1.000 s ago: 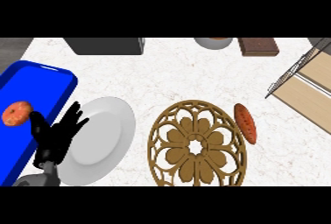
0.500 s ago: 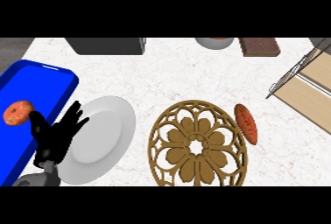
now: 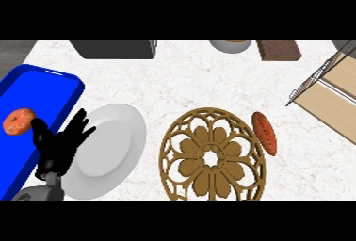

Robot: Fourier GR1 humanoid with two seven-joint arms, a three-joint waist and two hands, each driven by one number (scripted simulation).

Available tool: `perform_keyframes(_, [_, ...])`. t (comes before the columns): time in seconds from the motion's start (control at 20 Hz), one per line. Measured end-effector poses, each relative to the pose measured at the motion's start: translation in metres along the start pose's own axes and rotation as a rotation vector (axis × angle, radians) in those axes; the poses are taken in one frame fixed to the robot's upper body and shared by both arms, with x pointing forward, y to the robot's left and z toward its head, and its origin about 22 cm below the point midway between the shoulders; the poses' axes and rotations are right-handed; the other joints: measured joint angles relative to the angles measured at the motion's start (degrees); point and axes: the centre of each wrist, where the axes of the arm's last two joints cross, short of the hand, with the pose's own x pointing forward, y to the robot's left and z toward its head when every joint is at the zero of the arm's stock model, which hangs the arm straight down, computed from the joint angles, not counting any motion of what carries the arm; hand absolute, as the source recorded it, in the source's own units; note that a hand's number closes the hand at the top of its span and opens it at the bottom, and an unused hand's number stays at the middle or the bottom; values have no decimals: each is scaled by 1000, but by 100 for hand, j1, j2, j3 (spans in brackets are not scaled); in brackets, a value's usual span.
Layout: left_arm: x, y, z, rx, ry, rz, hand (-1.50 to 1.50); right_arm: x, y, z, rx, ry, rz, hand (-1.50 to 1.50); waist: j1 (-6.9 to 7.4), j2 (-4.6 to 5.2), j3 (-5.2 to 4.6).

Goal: Pick the cupcake from the placemat and place it in the tiered shelf

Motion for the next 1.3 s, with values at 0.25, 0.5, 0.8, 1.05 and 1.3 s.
perform_keyframes(0.25, [1,2,-1,5,6,1,0,-6,6,-2,17,-13,43,150,-9,-6,-2])
perform_keyframes(0.5, [-1,4,-3,11,-1,-2,0,-5,-5,-5,-38,42,-77,-150,-11,-11,4])
perform_keyframes(0.8, [1,1,-1,1,-1,1,0,-6,-14,-4,-105,87,-288,-150,-9,-9,-2])
perform_keyframes(1.05, [0,0,-1,1,-3,5,0,-7,-22,-4,-144,102,-483,-150,-9,-7,-2])
perform_keyframes(1.3, [-1,3,1,-4,-8,11,0,-16,-45,-4,-240,135,-627,-150,-26,-6,-8])
